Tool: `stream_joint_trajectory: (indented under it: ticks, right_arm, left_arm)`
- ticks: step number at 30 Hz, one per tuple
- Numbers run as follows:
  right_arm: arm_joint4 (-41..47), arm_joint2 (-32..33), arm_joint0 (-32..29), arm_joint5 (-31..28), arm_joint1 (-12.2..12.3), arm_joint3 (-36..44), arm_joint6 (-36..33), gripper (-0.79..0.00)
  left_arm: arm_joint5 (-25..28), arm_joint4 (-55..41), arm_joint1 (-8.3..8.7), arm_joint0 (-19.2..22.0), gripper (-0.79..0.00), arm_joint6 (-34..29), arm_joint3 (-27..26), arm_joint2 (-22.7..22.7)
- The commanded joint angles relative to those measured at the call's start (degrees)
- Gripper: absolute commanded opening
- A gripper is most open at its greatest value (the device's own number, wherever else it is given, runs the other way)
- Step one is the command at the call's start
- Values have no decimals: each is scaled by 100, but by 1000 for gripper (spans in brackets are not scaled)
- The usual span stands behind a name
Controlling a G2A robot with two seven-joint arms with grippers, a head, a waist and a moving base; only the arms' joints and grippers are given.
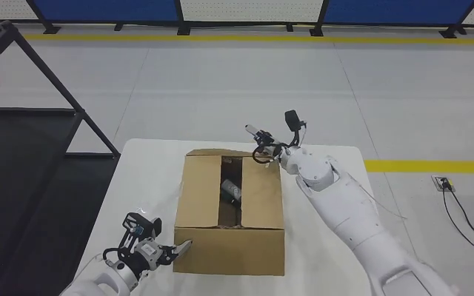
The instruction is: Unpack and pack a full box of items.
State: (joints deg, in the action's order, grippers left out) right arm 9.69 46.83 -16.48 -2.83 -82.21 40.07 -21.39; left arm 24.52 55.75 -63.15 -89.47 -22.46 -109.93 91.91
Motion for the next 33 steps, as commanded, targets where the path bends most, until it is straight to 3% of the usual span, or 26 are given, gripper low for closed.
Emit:
stream_joint_trajectory:
  ticks: [1,6,11,18,24,33]
  right_arm:
    - [16,26,8,15,-19,-64,-46,0]
    - [-19,133,-8,-143,-42,-65,132,0]
    - [123,385,-206,-779,-19,298,341,0]
    - [376,689,-631,-1207,101,1141,-690,0]
    - [283,759,-897,-838,225,1725,-2032,0]
    - [19,579,-994,-360,210,1864,-2436,0]
  left_arm:
    - [0,0,0,0,0,0,0,0]
    - [0,0,0,0,0,0,0,0]
    - [0,0,0,0,0,0,0,0]
    - [69,-190,10,-26,0,165,-84,111]
    - [76,-512,34,-110,0,305,-187,492]
    - [-161,-847,56,-153,0,466,-61,1017]
